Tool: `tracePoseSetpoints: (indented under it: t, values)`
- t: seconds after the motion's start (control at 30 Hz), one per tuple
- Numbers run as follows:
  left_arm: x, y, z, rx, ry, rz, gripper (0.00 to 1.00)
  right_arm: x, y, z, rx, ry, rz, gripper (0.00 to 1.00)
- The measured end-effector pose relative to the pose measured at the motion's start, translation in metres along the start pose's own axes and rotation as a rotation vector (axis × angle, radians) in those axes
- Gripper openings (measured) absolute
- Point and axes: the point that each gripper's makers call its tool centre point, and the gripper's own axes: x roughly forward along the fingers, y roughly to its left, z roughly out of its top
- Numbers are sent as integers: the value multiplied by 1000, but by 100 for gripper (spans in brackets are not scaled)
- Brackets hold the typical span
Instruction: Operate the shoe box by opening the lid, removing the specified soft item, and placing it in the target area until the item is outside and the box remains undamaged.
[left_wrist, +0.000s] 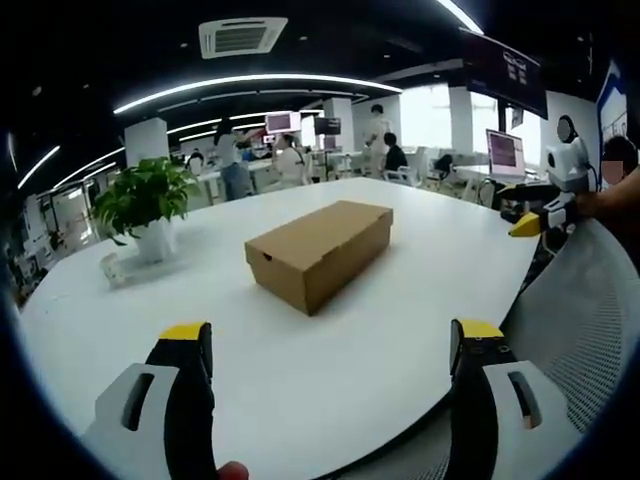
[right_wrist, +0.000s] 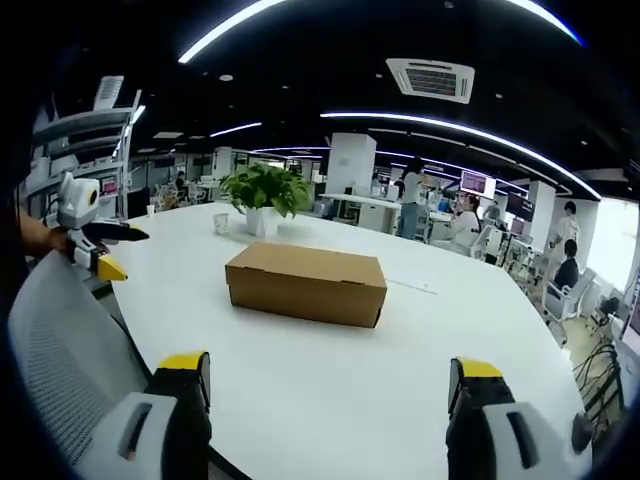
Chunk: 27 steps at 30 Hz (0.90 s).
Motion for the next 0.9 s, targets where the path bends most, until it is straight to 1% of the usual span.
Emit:
tracePoseSetpoints:
  t: [0.4, 0.57, 0.67, 0.77, 0.9]
  values:
    - [0, 0, 0, 8, 6, 4, 99, -1, -2, 1, 6, -5, -6, 99]
    - [1, -1, 0, 8, 14, 1, 99, -1, -1, 1, 7, 4, 3, 99]
    - [1, -3, 1, 20, 19, -3, 99, -3, -5, 5, 8, -10, -10, 99]
    - [2, -3, 1, 16, 20, -9, 99, -4, -5, 2, 13, 4, -2, 99]
    - [3, -3, 1, 22, 32, -9, 99, -4, -7, 4, 11, 5, -2, 99]
